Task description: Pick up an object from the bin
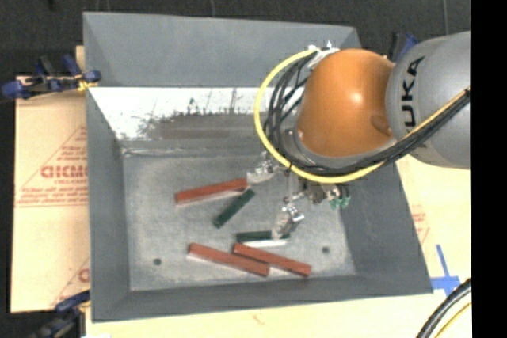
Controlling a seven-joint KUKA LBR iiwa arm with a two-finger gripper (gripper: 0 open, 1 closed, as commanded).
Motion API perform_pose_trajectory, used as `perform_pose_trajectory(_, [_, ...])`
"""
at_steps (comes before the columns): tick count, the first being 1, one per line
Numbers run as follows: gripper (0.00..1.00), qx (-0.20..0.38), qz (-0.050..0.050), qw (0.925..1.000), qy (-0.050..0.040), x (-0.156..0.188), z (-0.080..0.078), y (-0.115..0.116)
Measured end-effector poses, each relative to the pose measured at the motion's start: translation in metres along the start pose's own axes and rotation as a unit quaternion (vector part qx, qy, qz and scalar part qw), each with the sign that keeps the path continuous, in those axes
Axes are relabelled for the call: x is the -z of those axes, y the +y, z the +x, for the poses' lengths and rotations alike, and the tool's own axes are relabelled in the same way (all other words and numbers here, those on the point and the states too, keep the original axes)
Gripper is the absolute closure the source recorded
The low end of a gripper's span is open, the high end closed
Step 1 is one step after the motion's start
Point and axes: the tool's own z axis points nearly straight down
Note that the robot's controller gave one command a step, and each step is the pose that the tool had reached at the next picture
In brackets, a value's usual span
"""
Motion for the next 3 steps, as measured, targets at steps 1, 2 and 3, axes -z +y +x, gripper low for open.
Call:
perform_pose_trajectory(1, [0.0,-0.017,0.001,0.9998,-0.0045,-0.045,0.0,-0.011])
perform_pose_trajectory(2, [0.0,-0.003,0.002,1.0,-0.0019,-0.102,-0.016,-0.02])
perform_pose_trajectory(3, [1.0,0.003,0.001,1.0,-0.0023,-0.113,-0.02,-0.021])
